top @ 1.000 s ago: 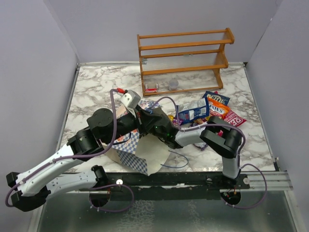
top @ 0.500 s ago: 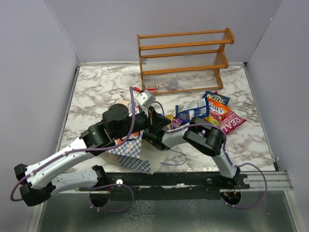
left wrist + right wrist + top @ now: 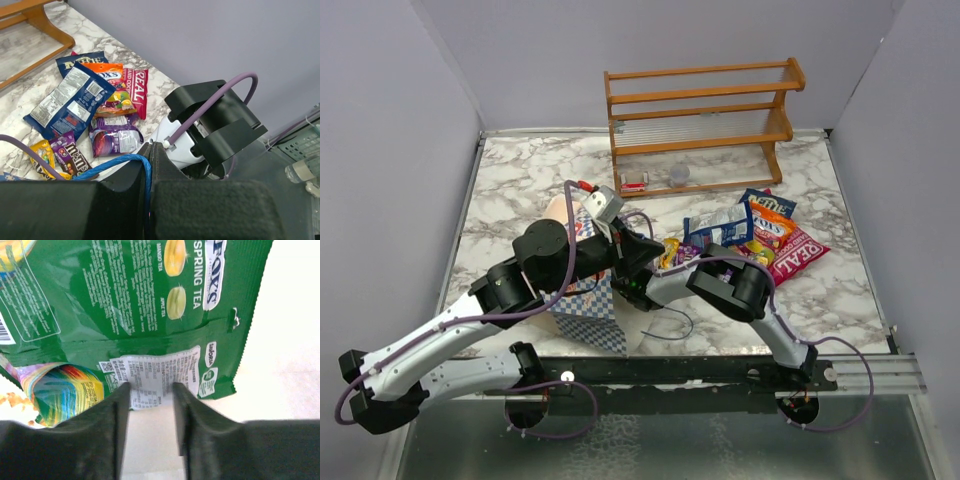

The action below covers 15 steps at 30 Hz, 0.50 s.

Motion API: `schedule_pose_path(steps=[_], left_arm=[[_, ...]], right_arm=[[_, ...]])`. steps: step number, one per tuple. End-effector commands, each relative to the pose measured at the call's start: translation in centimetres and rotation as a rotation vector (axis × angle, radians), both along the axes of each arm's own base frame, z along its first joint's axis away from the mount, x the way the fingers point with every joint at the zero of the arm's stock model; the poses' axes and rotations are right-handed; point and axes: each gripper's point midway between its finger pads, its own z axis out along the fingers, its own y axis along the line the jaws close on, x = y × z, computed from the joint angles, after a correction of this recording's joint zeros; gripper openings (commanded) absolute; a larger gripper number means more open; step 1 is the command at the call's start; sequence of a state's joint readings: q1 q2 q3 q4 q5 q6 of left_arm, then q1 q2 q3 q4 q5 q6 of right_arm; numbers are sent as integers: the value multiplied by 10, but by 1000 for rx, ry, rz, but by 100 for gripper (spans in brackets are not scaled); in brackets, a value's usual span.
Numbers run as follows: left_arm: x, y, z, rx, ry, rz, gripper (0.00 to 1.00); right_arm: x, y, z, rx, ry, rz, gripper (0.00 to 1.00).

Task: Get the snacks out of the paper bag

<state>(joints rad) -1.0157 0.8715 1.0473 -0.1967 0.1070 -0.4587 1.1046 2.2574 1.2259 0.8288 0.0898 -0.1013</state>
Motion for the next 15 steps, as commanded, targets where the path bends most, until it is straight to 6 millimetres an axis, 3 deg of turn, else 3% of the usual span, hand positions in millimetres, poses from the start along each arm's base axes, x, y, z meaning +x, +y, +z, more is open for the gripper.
schedule_pose_path(steps=[1,4,7,15], left_arm=[[-10,4,33,-110,-53,-26,0],[-8,9,29,-102,-51,-1,0],[-3,15,24,-87,-49,44,0],[17,37,-2,-15,-25,203,0]], right_arm=[[4,-9,-25,-96,-2,-23,31],[4,-9,-12,-81,-27,-16,20],[2,-12,0,-63,-42,-10,2],[-18,-36,29,-4,-58,24,1]])
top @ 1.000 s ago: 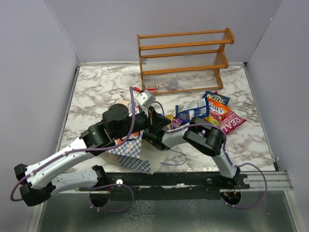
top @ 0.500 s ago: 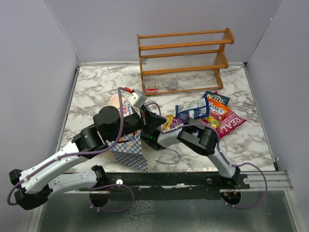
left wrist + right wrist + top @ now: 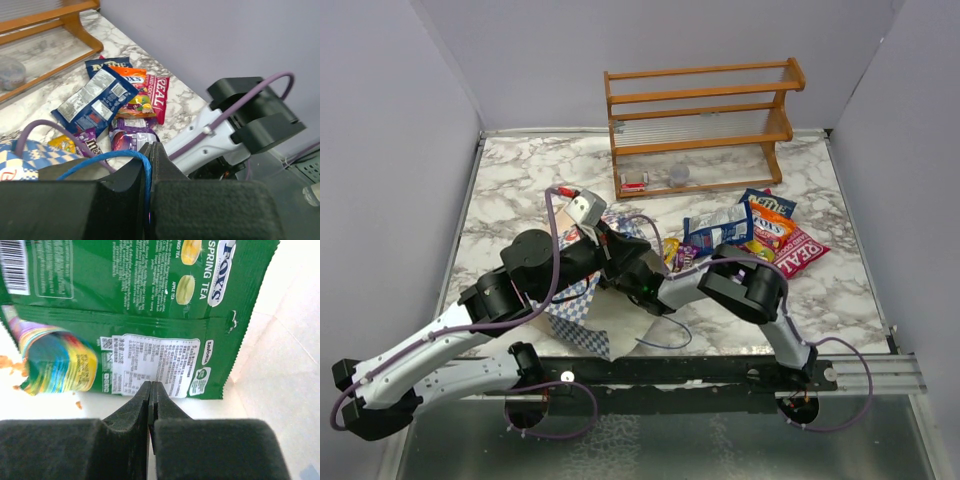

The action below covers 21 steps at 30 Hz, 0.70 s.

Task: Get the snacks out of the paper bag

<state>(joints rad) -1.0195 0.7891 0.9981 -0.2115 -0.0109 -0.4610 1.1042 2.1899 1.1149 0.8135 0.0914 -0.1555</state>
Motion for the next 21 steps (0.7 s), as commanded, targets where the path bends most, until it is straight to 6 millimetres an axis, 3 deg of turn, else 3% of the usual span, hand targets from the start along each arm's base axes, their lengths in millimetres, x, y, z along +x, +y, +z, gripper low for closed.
schedule_pose_path(steps=[1,7,14,21], left_arm=[[10,16,-2,4,-12,99,0],[12,32,0,-11,-28,155,0],[7,32,10,-52,-39,135,0],[2,10,24,-97,-47,50,0]], right_arm=[[-11,-15,44,87,-37,22,1],[-28,-41,63,144,-18,28,1],[-38,-52,55,142,43,24,2],[-67,-47,38,158,259,102,25]])
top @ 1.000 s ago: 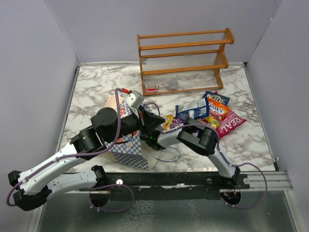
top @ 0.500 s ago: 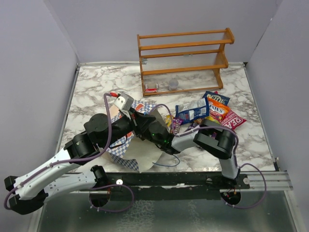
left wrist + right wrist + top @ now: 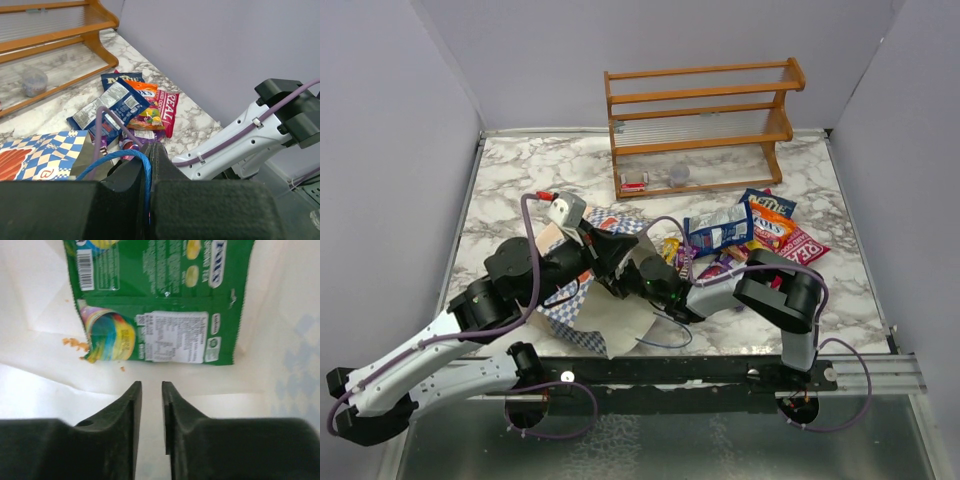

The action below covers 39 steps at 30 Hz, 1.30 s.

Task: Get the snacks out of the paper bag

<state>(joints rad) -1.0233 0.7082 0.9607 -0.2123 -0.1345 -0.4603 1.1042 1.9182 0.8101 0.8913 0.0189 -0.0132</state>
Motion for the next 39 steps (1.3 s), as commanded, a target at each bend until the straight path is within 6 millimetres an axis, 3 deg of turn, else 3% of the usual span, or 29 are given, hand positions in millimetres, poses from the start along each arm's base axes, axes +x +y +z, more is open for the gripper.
schedule_pose_path(steps=[1,7,9,16,23,26,32,39], left_arm=[[-8,-21,20,-59,-28,-92,0],[-11,-49,14,-37,-1,-189,0],[-12,-55,12,-40,4,-210,0],[-14,-71,13,-69,17,-260,0],[-11,-82,3,-36,43,-281,0],[-10,-88,-2,-21,50,-291,0],[-11,-91,-7,-13,56,-302,0],[-10,-78,-3,-29,46,-258,0]], right_arm=[[-24,1,1,51,171,58,28],[-38,10,4,89,363,72,45],[-44,14,7,146,469,63,56],[-59,45,19,302,810,68,80],[-72,82,23,334,899,111,85],[-68,93,9,313,909,78,99],[-57,103,-19,243,867,12,100],[-43,103,-53,141,785,-98,83]])
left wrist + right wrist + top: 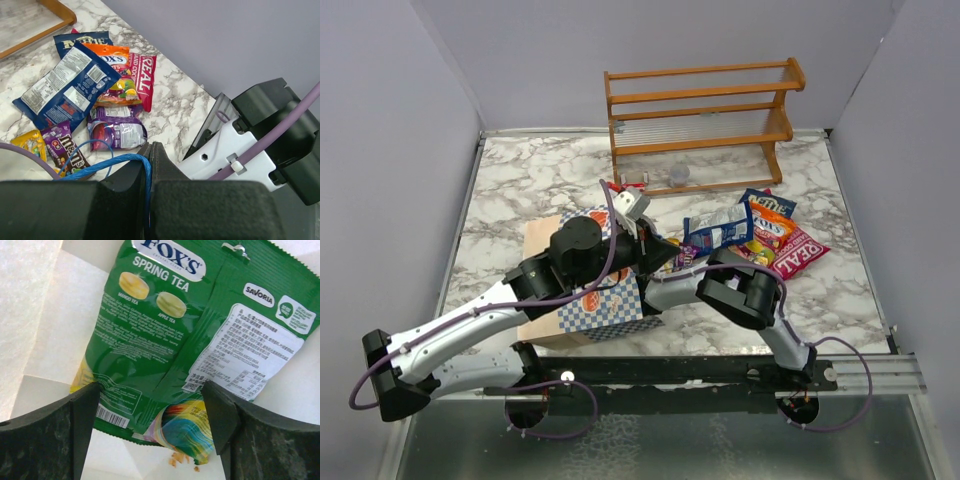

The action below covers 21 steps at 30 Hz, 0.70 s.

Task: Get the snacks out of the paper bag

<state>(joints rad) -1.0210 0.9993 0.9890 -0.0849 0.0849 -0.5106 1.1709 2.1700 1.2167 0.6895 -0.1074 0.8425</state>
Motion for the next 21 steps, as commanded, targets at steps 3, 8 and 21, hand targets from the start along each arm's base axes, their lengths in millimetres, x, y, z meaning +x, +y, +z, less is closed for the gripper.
schedule_pose_path(steps=[3,8,21], left_arm=[[-13,8,42,-122,-63,-23,0],[-11,19,41,-115,-66,13,0],[-7,68,28,-74,-61,176,0]], right_arm=[[12,-10,-54,-189,-50,-71,70],[16,-13,-52,-193,-75,-91,54],[27,-53,-28,-194,-229,-137,3]])
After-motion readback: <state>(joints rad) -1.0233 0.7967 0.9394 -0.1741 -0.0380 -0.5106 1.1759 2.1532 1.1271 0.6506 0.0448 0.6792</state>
